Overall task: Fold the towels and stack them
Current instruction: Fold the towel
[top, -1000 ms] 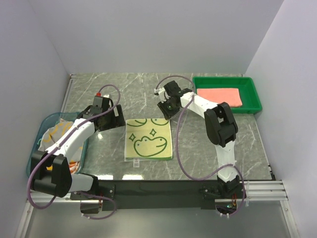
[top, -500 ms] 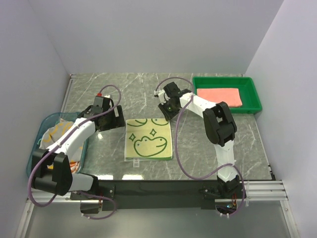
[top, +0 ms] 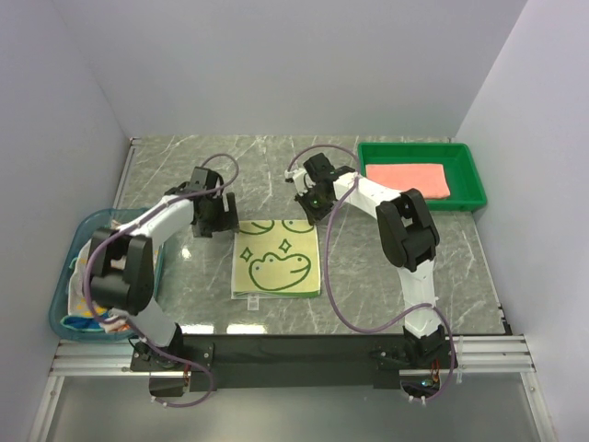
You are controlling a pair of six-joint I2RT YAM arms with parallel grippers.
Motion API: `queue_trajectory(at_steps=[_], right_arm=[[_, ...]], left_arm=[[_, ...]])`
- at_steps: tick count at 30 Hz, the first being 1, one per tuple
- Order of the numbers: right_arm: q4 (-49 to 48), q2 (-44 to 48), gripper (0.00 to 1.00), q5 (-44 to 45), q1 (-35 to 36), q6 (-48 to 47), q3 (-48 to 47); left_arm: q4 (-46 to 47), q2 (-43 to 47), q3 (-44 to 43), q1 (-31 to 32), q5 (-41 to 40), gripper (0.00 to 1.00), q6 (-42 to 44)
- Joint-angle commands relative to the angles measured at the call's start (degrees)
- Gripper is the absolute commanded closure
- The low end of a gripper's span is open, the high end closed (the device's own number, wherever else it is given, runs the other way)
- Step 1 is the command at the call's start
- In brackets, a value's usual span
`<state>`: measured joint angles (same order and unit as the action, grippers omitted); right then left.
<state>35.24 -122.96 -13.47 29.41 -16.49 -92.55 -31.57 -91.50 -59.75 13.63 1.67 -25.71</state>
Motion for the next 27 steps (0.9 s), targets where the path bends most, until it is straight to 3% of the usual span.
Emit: queue_trajectory(at_steps=[1,8,11,20,27], right_arm=[[0.35,0.79,1.0,2.57,0.03,-3.01,0.09],[2.11,-1.93,1.0,4.85,0.12,-6.97,-4.64],[1.67,-2.29,1.0,5.13,0.21,-8.2,-5.44],[2.02,-2.9,1.0,6.88,2.14,-10.49,-7.64],[1.94,-4.13,1.0,6.62,2.32,-9.62,-8.35]], left_arm=[[2.99,-5.24,-6.16,0.0,0.26,0.17,4.44],[4.15,-13.07,-12.22,0.0,3.51,0.26,11.03],[4.68,-15.45,-12.94,0.0,5.35,0.38,12.35],[5.56,-17.12,-14.61,-0.09,7.73,0.41,14.2],[4.33,-19.94,-16.1,-0.18,9.49,0.57,14.03]])
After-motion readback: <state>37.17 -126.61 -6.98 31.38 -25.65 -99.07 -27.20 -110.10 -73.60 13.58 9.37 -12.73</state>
